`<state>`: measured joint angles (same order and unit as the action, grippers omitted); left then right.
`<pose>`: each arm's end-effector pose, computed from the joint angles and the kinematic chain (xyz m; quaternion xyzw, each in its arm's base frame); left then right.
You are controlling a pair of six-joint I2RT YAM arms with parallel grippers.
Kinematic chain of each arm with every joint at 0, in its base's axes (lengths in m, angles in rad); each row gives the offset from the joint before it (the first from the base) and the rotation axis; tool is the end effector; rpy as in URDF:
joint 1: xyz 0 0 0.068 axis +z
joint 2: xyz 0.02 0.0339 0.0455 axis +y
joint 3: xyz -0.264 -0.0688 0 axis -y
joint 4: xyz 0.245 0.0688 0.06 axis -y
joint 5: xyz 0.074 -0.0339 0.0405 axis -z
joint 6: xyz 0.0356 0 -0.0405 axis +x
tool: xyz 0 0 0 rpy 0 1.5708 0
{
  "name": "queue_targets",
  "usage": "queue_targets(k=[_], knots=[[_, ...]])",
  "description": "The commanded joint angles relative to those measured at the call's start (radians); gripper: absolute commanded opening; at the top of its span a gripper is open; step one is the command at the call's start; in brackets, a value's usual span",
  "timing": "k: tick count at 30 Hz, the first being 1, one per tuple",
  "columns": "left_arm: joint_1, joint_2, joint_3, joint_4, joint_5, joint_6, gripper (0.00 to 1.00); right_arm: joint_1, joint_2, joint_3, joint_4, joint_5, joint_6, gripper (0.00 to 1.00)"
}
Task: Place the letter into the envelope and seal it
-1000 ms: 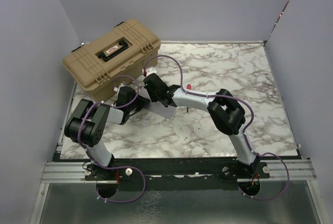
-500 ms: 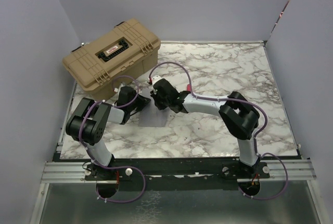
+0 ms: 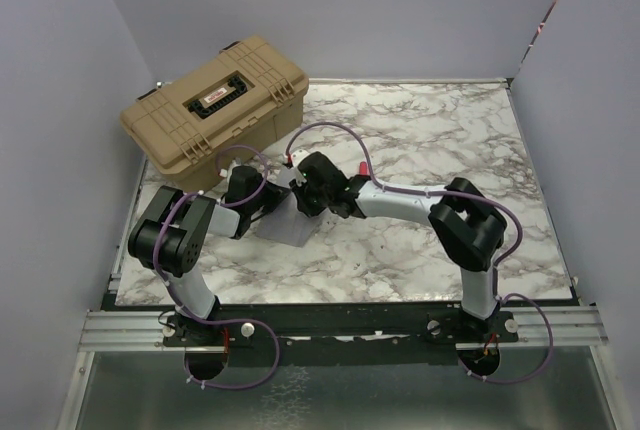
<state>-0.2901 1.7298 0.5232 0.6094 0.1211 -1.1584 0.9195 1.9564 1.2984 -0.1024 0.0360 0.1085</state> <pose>0.2820 -0.0887 0.1051 -0.3454 0.8123 -0.3494 0.3143 0.2612 0.3406 0.1802 -0.3560 0.8472 0.1794 0.3513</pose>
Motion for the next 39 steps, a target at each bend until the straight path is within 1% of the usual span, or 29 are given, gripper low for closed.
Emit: queue_targets(k=[1,4,6,12,16,25,32,39], knots=[[-0.004,0.075,-0.061,-0.302,-0.077,0.069,0.00,0.007,-0.039,0.047,-0.049,0.093,0.045,0.00],[-0.004,0.073,-0.060,-0.303,-0.076,0.063,0.00,0.007,0.002,0.082,-0.063,0.154,0.067,0.00],[-0.004,0.071,-0.059,-0.304,-0.075,0.062,0.00,0.007,0.027,0.098,-0.054,0.167,0.077,0.00],[-0.003,0.077,-0.057,-0.302,-0.067,0.054,0.00,0.007,0.111,0.173,-0.052,0.134,0.077,0.00],[-0.004,0.087,-0.057,-0.299,-0.058,0.044,0.00,0.007,0.136,0.186,-0.060,0.102,0.062,0.00],[-0.004,0.111,-0.068,-0.279,-0.051,0.003,0.00,0.022,0.126,0.135,-0.069,0.030,0.002,0.00],[-0.003,0.124,-0.088,-0.266,-0.051,-0.029,0.00,0.038,0.114,0.059,-0.021,0.001,-0.036,0.00],[-0.003,0.094,-0.074,-0.280,-0.062,-0.004,0.00,0.038,0.098,0.023,-0.001,-0.017,-0.042,0.00]])
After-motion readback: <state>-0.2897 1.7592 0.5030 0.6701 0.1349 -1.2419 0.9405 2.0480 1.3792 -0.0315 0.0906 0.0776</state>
